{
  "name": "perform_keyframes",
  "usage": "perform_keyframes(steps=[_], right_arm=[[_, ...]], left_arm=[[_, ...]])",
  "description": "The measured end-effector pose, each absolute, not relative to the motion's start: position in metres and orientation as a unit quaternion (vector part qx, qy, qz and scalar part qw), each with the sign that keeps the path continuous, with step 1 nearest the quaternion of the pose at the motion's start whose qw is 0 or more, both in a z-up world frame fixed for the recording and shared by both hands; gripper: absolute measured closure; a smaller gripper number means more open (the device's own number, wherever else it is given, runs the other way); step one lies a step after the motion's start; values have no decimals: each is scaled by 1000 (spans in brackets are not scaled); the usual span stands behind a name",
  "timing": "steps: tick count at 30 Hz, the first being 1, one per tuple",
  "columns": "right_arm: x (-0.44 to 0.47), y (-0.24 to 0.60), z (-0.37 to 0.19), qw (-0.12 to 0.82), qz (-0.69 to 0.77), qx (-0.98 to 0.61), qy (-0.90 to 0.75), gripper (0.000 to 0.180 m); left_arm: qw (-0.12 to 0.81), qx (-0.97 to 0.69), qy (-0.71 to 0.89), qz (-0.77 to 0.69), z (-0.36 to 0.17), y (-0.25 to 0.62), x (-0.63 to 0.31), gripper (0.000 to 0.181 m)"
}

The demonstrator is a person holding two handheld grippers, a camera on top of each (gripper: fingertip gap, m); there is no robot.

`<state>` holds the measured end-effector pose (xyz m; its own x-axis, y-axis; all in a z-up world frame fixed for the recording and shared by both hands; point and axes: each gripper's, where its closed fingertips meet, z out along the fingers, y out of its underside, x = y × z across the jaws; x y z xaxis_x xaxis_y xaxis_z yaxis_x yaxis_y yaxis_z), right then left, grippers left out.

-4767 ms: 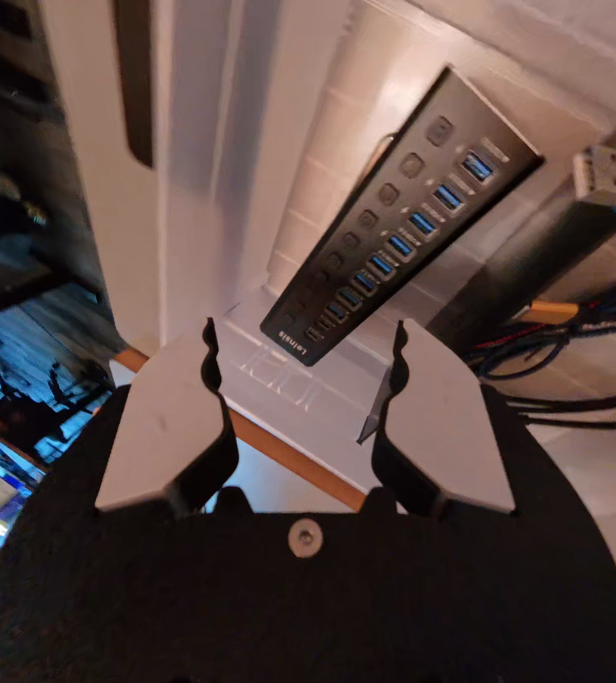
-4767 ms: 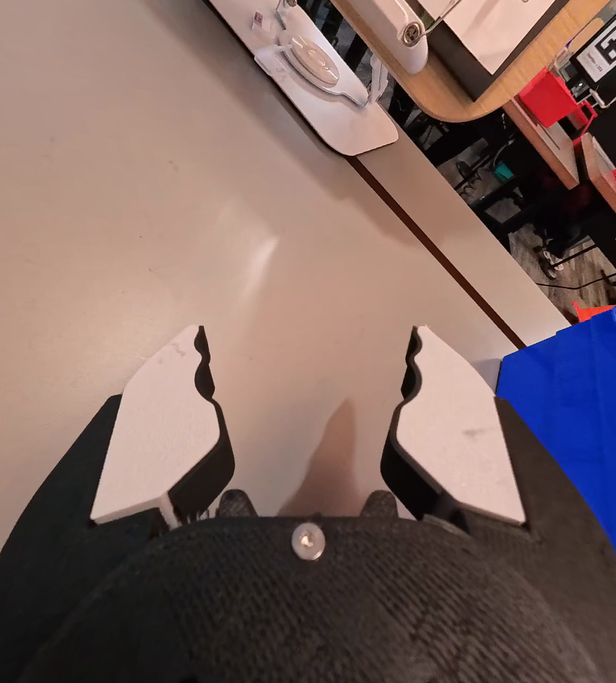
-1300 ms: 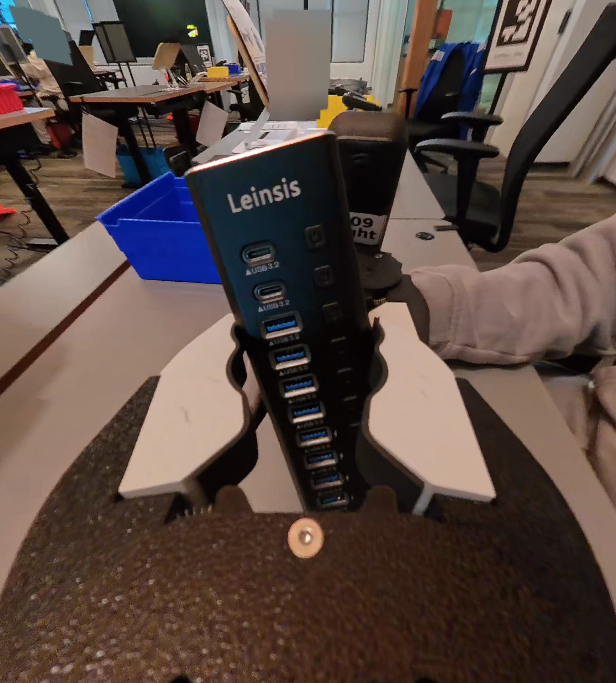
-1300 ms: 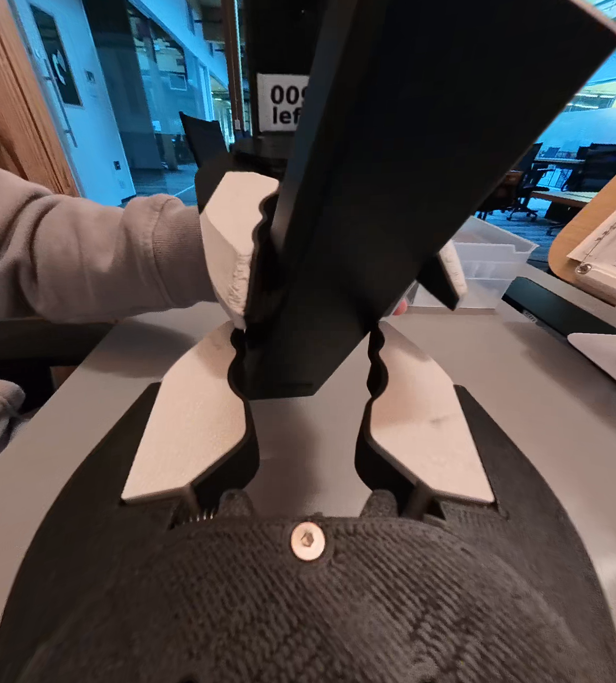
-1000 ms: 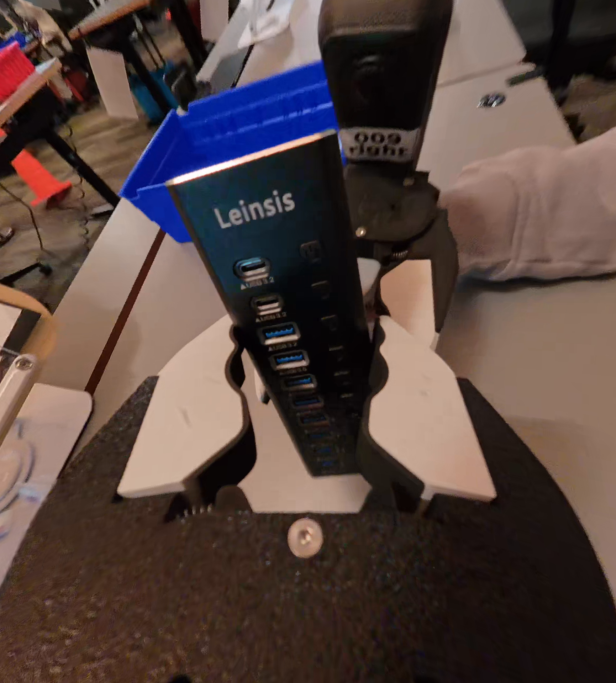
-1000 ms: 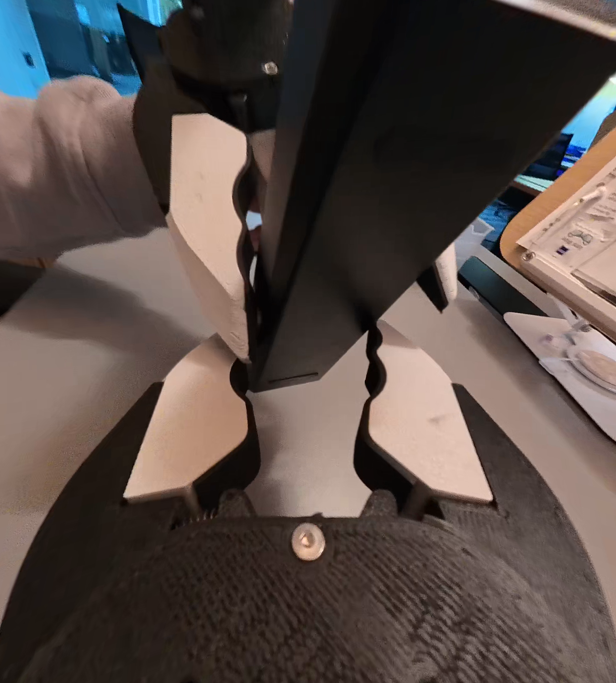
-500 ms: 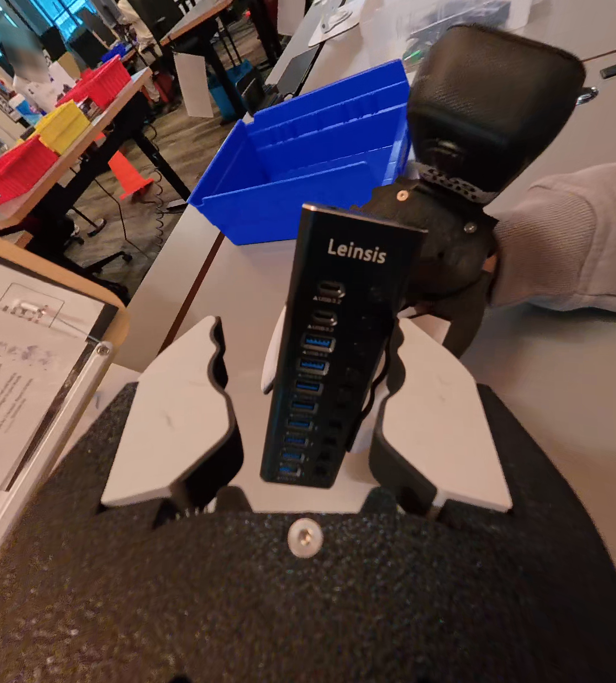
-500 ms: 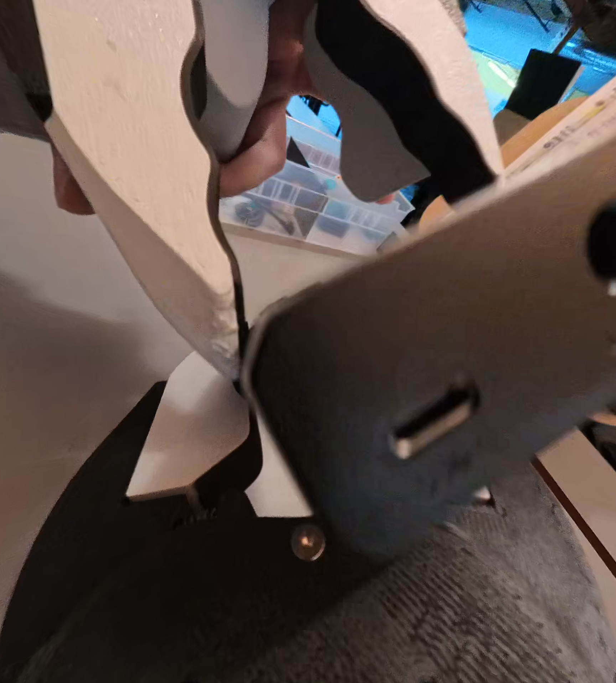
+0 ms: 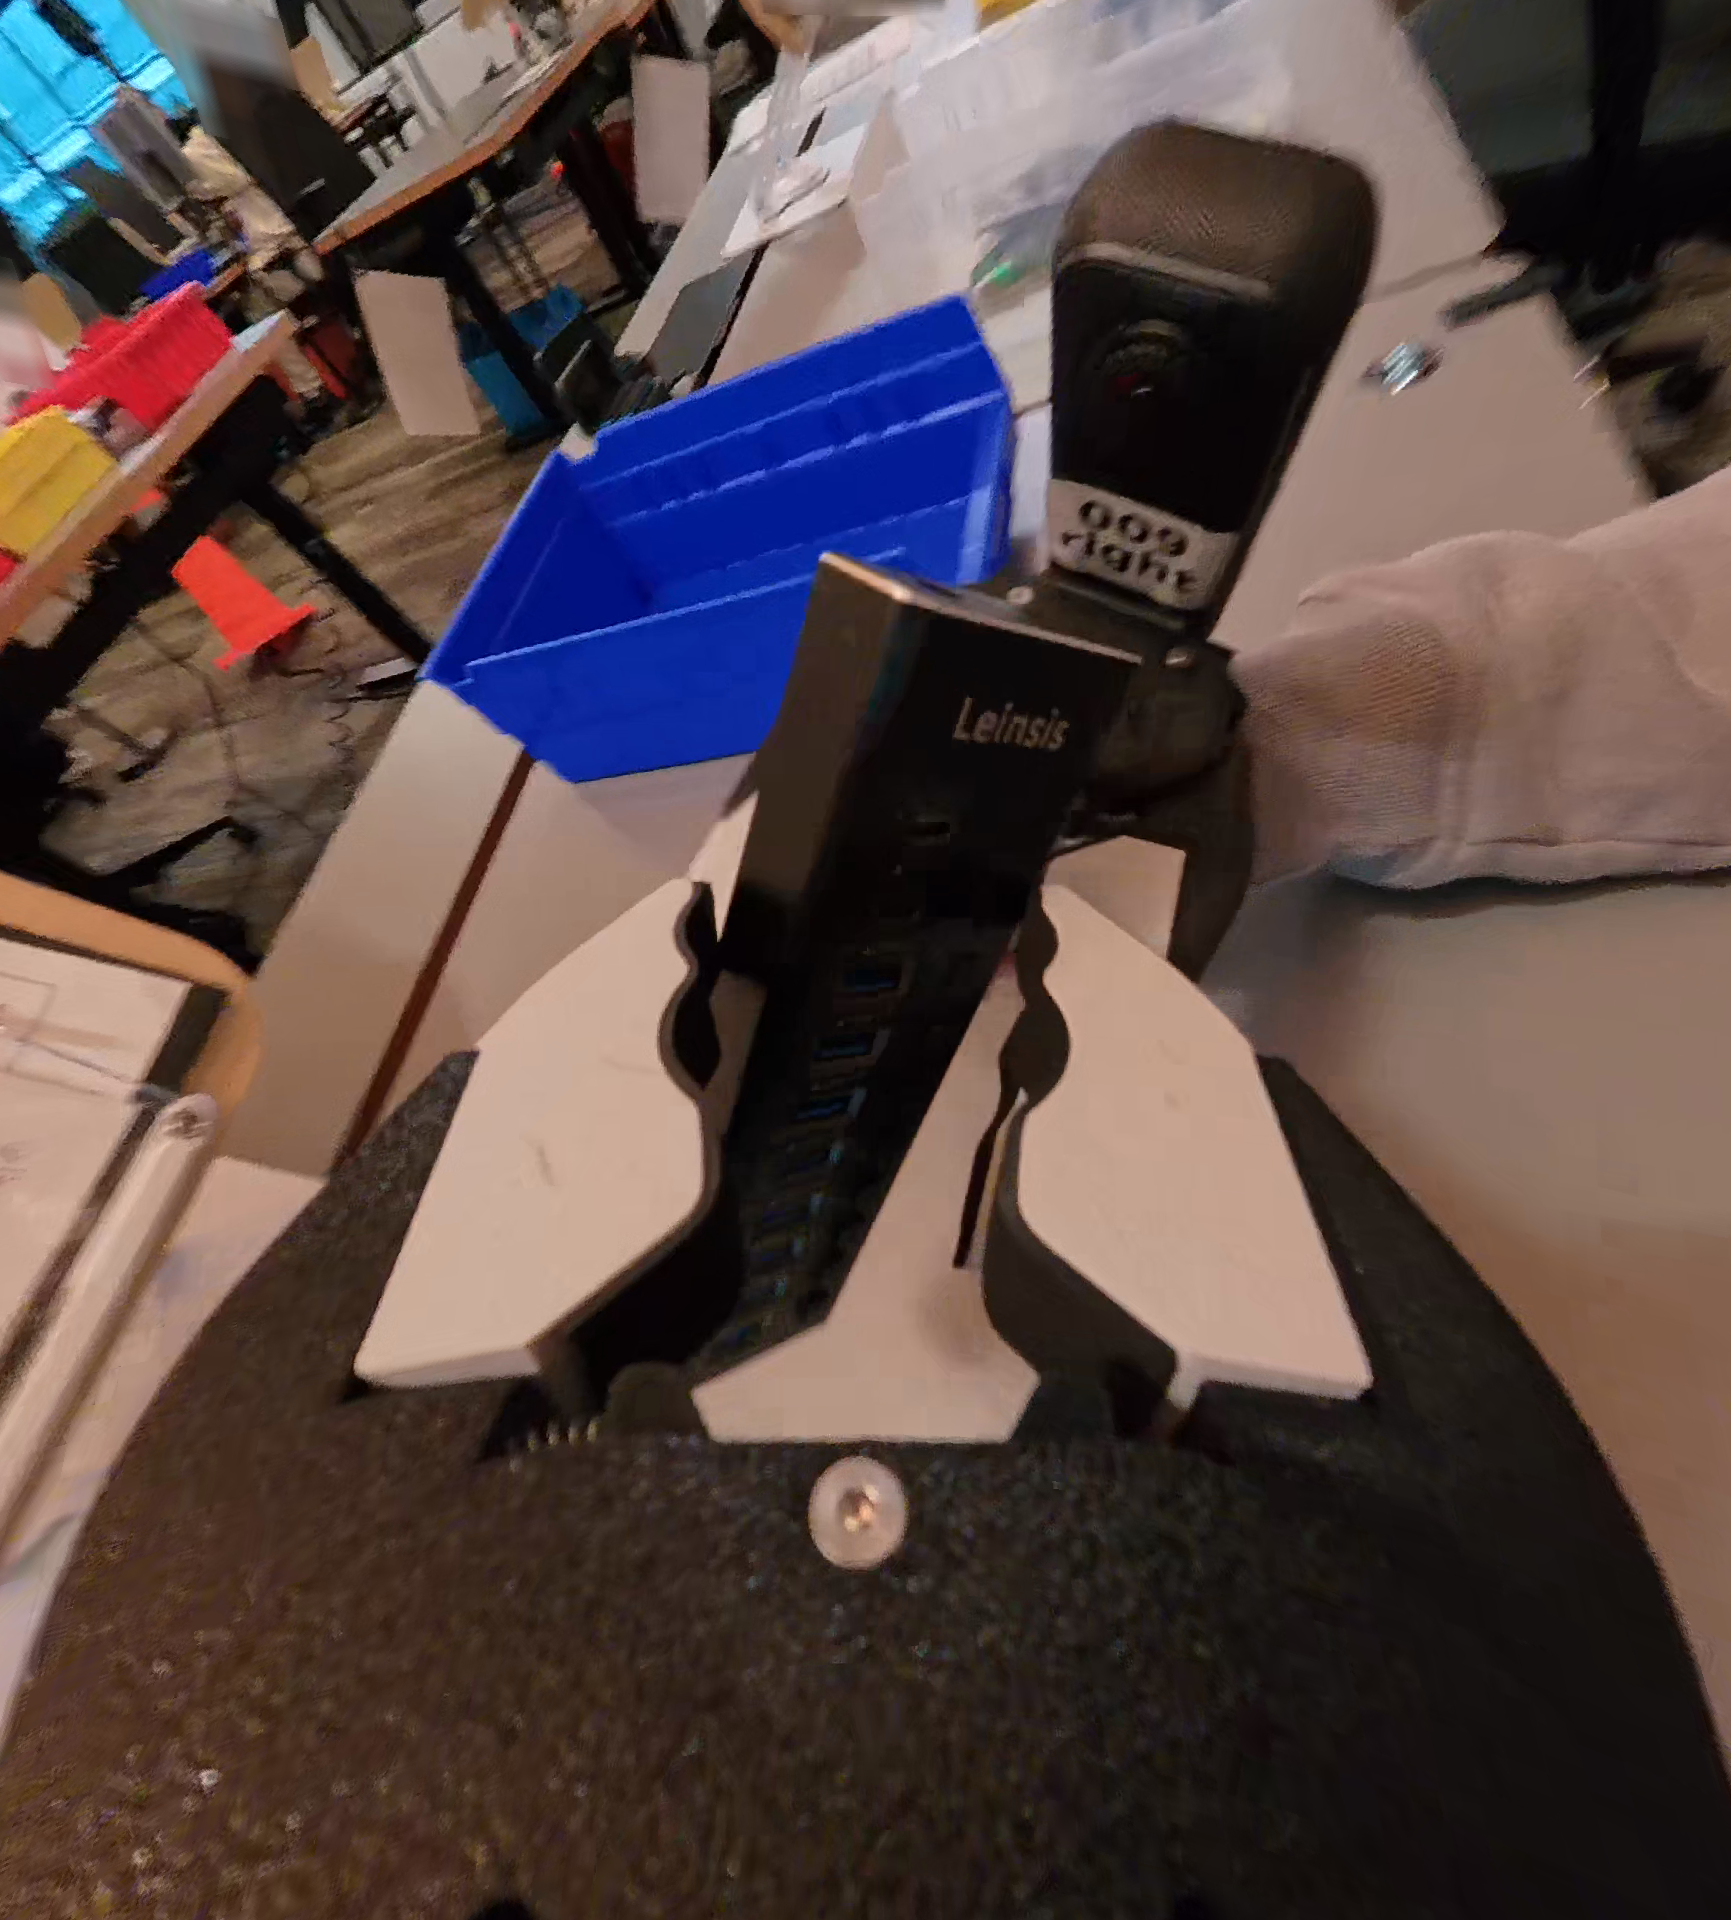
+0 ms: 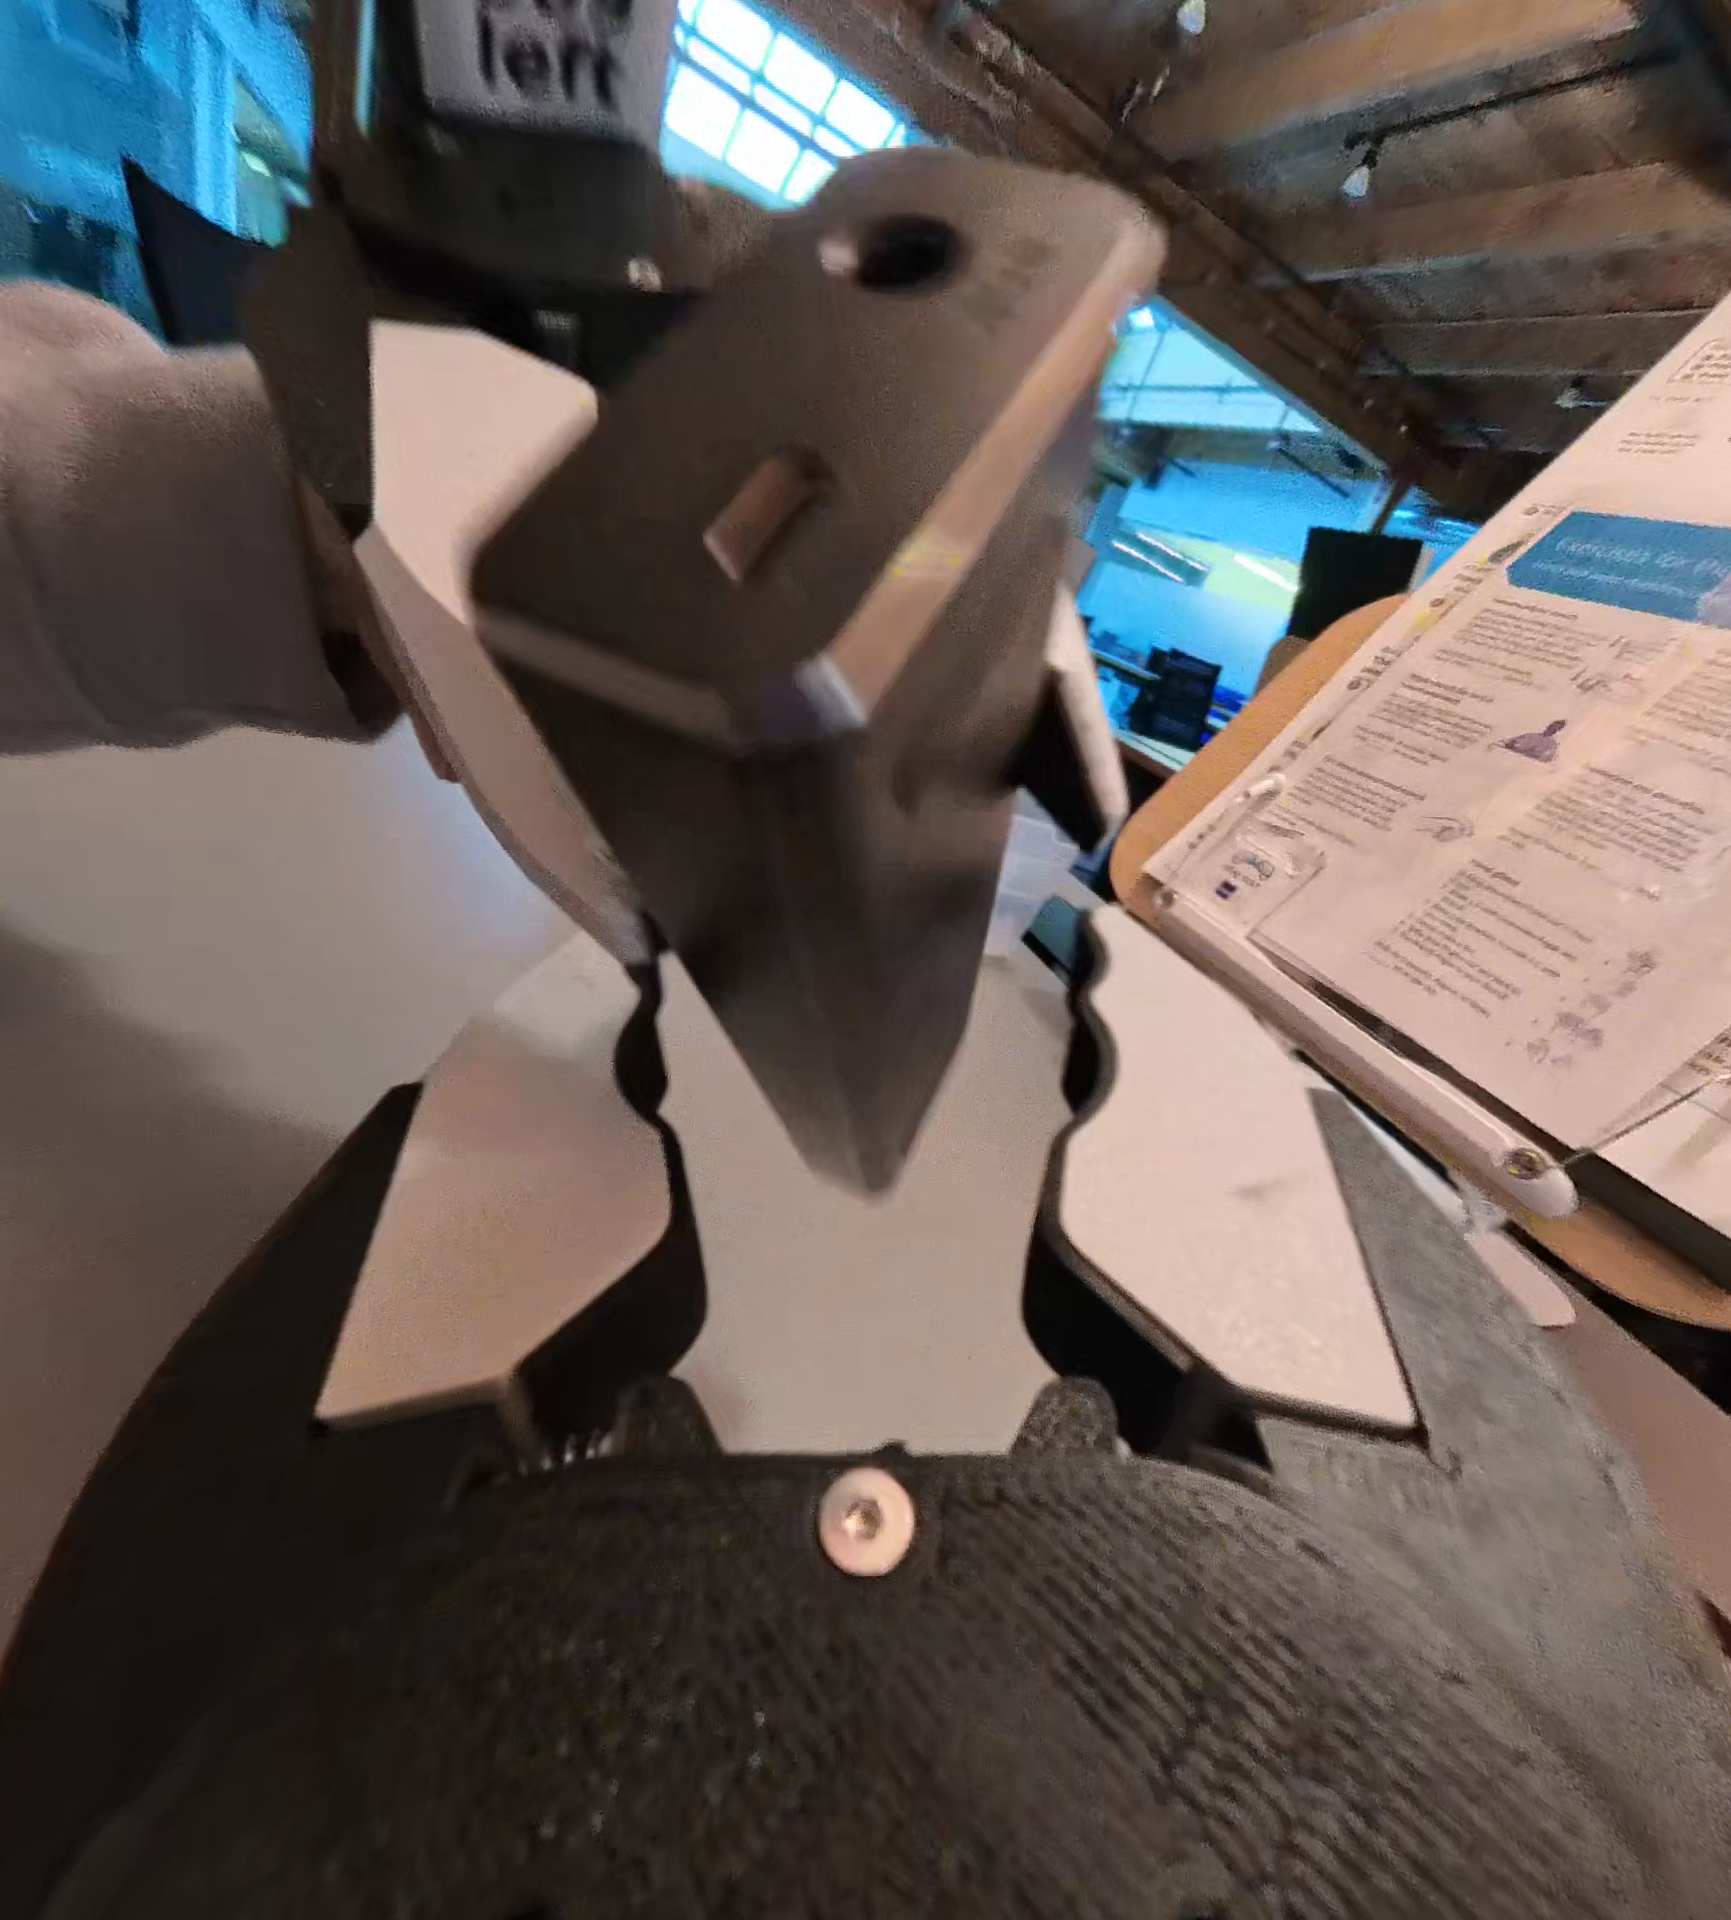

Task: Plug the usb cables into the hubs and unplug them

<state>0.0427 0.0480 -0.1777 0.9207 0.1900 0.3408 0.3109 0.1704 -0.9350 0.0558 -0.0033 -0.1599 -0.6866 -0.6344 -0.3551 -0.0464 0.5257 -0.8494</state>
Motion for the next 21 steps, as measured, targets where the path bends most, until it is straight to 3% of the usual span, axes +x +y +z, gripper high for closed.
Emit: perform_keyframes(steps=[1,3,4,5,7,13,17,21], right_arm=[[41,46,-175,743,-22,-640,-194,92],[32,40,-171,749,2,-626,-216,76],[23,37,-172,746,16,-621,-239,77],[15,37,-176,738,30,-624,-255,80],[14,43,-192,706,25,-656,-265,112],[40,52,-212,657,-24,-715,-237,121],[49,43,-201,689,-36,-687,-227,118],[55,33,-184,718,25,-669,-190,135]], left_arm=[[309,-214,799,-470,-158,-5,53,125],[243,-228,776,-536,-154,-8,46,132],[222,-225,763,-564,-152,-8,44,150],[196,-225,744,-598,-149,-10,42,152],[145,-228,713,-647,-147,-12,40,153],[223,-226,735,-599,-158,-7,50,153],[269,-221,752,-559,-153,3,53,153],[299,-242,736,-557,-142,27,57,154]])
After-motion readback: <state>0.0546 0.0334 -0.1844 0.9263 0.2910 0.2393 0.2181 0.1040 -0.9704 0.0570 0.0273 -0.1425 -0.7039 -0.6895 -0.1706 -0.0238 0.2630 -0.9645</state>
